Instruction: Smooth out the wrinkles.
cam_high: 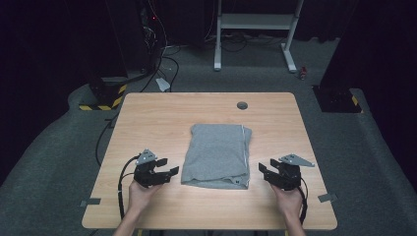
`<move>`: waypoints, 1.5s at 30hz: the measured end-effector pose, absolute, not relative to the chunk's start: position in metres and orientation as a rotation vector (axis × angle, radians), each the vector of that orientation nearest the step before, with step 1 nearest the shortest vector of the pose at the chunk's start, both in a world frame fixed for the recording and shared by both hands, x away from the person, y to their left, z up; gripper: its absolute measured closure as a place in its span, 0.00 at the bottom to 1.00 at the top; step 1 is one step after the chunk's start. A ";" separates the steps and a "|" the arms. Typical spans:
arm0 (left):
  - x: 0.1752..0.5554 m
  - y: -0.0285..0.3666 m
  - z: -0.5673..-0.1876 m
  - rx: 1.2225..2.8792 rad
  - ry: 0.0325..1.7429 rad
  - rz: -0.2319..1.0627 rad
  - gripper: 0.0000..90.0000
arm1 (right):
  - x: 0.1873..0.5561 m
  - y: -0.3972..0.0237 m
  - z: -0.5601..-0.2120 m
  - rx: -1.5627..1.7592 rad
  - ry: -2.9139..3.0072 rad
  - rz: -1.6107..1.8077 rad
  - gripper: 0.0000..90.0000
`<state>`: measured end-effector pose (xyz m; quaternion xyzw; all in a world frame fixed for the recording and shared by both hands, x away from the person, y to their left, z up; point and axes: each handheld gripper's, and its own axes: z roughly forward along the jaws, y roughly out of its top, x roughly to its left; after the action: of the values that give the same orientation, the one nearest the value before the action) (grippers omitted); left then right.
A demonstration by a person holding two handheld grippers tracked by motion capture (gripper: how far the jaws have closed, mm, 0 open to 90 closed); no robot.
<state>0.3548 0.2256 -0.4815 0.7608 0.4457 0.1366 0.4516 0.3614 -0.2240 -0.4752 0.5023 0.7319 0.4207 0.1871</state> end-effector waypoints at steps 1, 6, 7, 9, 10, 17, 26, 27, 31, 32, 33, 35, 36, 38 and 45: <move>0.354 0.227 -0.482 1.877 1.105 0.340 0.39 | 0.361 -0.226 -0.475 1.410 2.056 1.185 0.51; 0.353 0.235 -0.484 1.865 1.141 0.359 0.38 | 0.359 -0.233 -0.476 1.418 2.040 1.184 0.51; 0.353 0.235 -0.485 1.864 1.146 0.362 0.38 | 0.358 -0.234 -0.476 1.427 2.035 1.181 0.50; 0.352 0.238 -0.487 1.867 1.159 0.370 0.38 | 0.357 -0.237 -0.477 1.426 2.029 1.172 0.50; 0.352 0.240 -0.489 1.863 1.175 0.369 0.38 | 0.357 -0.238 -0.478 1.431 2.022 1.171 0.49; 0.353 0.251 -0.496 1.864 1.232 0.388 0.38 | 0.357 -0.250 -0.485 1.477 1.981 1.130 0.47; 0.362 0.257 -0.505 1.861 1.315 0.432 0.39 | 0.362 -0.257 -0.494 1.515 1.969 1.033 0.48; 0.363 0.258 -0.505 1.863 1.321 0.437 0.39 | 0.363 -0.258 -0.495 1.521 1.967 1.019 0.48; 0.365 0.259 -0.509 1.870 1.345 0.458 0.39 | 0.366 -0.262 -0.499 1.537 1.953 0.986 0.48; 0.366 0.260 -0.509 1.878 1.343 0.473 0.39 | 0.367 -0.263 -0.500 1.534 1.953 0.978 0.48; 0.366 0.260 -0.510 1.880 1.345 0.486 0.39 | 0.368 -0.264 -0.501 1.538 1.952 0.973 0.48; 0.369 0.261 -0.513 1.876 1.354 0.494 0.39 | 0.371 -0.264 -0.503 1.546 1.947 0.965 0.48; 0.370 0.261 -0.514 1.874 1.361 0.498 0.39 | 0.371 -0.264 -0.503 1.546 1.947 0.965 0.48; 0.371 0.261 -0.516 1.885 1.364 0.516 0.39 | 0.374 -0.264 -0.505 1.548 1.950 0.952 0.48; 0.376 0.261 -0.521 1.895 1.376 0.545 0.39 | 0.381 -0.263 -0.512 1.539 1.955 0.897 0.45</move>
<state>0.3761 0.2605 -0.5215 0.7352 0.5337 0.2116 0.3603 0.3811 -0.2629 -0.5119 0.5641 0.7164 0.3288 0.2456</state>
